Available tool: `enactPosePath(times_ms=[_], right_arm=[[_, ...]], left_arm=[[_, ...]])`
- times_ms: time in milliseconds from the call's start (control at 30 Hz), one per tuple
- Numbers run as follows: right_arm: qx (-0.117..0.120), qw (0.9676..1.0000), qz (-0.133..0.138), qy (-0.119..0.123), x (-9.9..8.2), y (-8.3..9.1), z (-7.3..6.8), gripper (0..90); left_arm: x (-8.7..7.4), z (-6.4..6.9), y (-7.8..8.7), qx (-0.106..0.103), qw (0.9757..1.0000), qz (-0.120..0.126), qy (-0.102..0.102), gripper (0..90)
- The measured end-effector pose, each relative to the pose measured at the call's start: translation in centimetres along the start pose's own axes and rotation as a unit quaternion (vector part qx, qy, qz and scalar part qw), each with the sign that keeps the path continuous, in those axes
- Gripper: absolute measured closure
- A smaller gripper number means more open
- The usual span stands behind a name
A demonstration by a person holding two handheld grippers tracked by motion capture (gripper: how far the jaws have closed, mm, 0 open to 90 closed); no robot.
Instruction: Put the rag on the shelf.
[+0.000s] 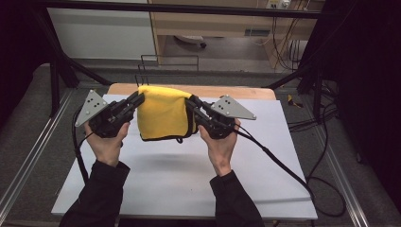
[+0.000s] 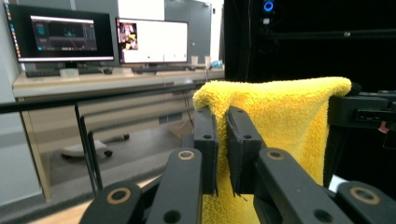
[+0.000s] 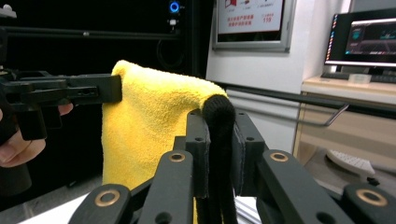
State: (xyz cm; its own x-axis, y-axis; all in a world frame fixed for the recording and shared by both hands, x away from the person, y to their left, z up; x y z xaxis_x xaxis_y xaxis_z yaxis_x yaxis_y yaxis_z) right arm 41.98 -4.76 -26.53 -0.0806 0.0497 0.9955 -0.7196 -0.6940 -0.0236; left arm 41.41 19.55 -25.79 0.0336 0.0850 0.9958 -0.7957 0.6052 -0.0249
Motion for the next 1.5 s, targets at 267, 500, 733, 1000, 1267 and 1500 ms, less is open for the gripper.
enactPosePath(times_ms=[267,500,733,1000,1267,1500], right_arm=[[-0.020,0.9995,0.023,0.012,1.9,-0.3,0.8,80.2],[-0.027,0.9985,0.045,0.018,3.7,-0.5,1.3,80.2],[-0.033,0.9972,0.061,0.027,5.8,-0.9,1.6,80.3],[-0.038,0.9958,0.073,0.041,8.4,-1.7,1.9,80.3],[-0.044,0.9943,0.088,0.042,10.6,-2.9,2.6,80.3],[-0.049,0.9934,0.094,0.043,12.3,-4.1,3.4,80.3]], left_arm=[[1.5,0.1,-1.2,-0.001,0.9997,0.025,0.004,83.1],[3.1,0.0,-1.9,0.000,0.9987,0.051,0.008,83.1],[5.3,0.0,-2.5,0.006,0.9974,0.072,0.004,83.0],[7.6,-0.2,-2.7,0.013,0.9958,0.091,-0.005,83.0],[9.8,-0.8,-3.7,0.020,0.9940,0.108,-0.001,83.0],[11.6,-1.4,-4.6,0.030,0.9929,0.115,-0.007,83.0]])
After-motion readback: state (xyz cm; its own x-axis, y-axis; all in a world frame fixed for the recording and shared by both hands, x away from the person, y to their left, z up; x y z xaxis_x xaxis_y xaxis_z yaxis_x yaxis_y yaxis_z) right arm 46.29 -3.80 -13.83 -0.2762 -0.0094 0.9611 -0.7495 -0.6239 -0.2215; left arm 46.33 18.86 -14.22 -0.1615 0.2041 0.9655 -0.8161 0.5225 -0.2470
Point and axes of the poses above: each handheld gripper's, and its own axes: y roughly backward along the jaws, x roughly out of its top, z roughly to its right, the point moved 4 cm from there along -y, roughly forward along the jaws, and after that the axes turned 5 degrees about y, right-handed, at the moved point
